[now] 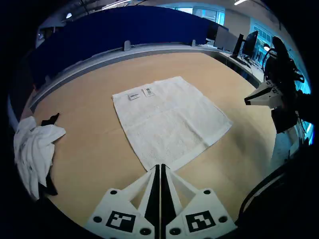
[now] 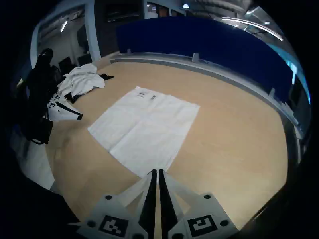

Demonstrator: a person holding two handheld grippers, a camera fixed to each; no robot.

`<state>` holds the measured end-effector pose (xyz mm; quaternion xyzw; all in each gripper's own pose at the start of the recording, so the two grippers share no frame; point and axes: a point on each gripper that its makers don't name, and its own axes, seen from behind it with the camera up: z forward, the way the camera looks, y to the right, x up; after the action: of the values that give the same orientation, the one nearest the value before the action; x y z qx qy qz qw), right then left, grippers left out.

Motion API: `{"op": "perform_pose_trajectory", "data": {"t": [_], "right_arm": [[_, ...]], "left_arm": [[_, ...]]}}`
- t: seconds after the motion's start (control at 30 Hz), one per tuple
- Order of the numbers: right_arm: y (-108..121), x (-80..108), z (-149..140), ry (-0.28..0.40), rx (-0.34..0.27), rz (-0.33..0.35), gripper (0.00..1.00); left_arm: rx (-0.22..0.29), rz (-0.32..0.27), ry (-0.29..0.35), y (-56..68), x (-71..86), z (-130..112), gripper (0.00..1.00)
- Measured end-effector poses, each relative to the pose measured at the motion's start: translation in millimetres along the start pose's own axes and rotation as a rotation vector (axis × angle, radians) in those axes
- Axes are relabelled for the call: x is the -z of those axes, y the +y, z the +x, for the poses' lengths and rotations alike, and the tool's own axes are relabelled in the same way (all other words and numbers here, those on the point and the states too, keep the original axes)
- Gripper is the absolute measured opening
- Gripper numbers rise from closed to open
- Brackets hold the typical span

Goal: Fold towel

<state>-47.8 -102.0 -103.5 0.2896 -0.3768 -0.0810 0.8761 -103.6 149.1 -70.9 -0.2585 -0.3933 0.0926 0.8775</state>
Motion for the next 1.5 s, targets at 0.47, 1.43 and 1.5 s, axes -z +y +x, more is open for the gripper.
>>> {"op": "perform_pose_trajectory", "data": {"t": [0.47, 1.43, 1.5], "right_arm": [[-6.3, -23.1, -14.6, -0.017, 0.003, -0.004, 0.57], [-4.6, -60.7, -55.8, -0.075, 0.018, -0.013, 0.69], [-5.0, -61.8, -55.3, -0.073, 0.022, -0.012, 0.69]], "left_arm": [[-0.029, 0.015, -0.022, -0.6, -17.5, -18.4, 0.31], [-0.033, 0.012, -0.063, -2.6, -42.1, -41.7, 0.74], [-0.035, 0.013, -0.061, -2.8, -42.6, -41.2, 0.74]]}}
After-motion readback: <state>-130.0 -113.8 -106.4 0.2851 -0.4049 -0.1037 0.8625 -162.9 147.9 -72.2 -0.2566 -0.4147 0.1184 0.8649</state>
